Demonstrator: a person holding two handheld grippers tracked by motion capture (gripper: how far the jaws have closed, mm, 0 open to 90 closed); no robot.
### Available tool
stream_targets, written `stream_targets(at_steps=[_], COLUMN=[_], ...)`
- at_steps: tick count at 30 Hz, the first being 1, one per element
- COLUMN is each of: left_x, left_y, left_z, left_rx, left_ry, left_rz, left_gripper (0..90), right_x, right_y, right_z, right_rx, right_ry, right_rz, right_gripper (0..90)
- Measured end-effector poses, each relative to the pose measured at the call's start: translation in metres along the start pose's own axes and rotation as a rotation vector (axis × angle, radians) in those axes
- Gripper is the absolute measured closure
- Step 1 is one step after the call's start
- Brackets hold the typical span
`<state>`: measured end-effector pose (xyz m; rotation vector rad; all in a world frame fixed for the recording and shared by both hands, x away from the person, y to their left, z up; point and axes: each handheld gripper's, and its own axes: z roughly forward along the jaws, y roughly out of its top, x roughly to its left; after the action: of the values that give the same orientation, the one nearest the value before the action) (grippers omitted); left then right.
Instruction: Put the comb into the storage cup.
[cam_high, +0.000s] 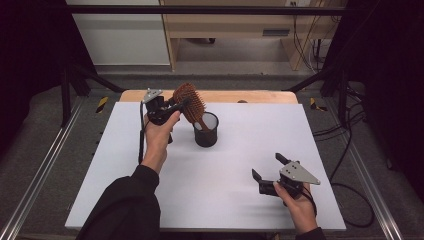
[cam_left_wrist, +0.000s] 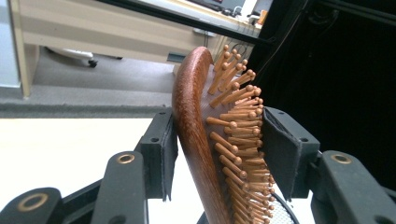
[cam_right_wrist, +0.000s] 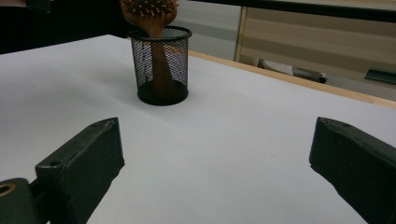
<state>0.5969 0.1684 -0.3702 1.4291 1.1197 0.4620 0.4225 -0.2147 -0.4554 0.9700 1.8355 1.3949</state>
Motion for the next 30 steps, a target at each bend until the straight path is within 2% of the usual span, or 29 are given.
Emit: stream_targets(at_steps=[4,9,12,16,24,30], left_x=[0.006,0.006,0.005,0.006,0.006,0.007], left_y=[0.000,0.001,0.002,0.004,0.003,0.002], left_z=[0.004,0.009,0.014,0.016,0.017,0.017], left_rx=[0.006,0.022,0.046,0.055,0.048,0.043], left_ry=[-0.015,-0.026,-0.051,-0.045,-0.048,-0.050], left_rz=[-0.023,-0.057,-0.072,-0.087,-0.053,-0.057], left_gripper=[46.7,47.8,49.2,48.9,44.8,42.5], right_x=[0.000,-0.001,-0.001,-0.001,-0.001,-0.001], right_y=[0.000,0.000,0.000,0.000,0.000,0.000], right_z=[0.000,0.000,0.000,-0.001,-0.001,-0.001], right_rx=[0.000,0.001,-0.001,-0.003,-0.004,-0.004], right_ry=[0.001,0.001,0.002,0.001,0.002,0.002], right_rz=[-0.001,0.002,0.001,0.004,0.003,0.003], right_gripper=[3.3,3.3,3.3,3.3,3.4,3.3])
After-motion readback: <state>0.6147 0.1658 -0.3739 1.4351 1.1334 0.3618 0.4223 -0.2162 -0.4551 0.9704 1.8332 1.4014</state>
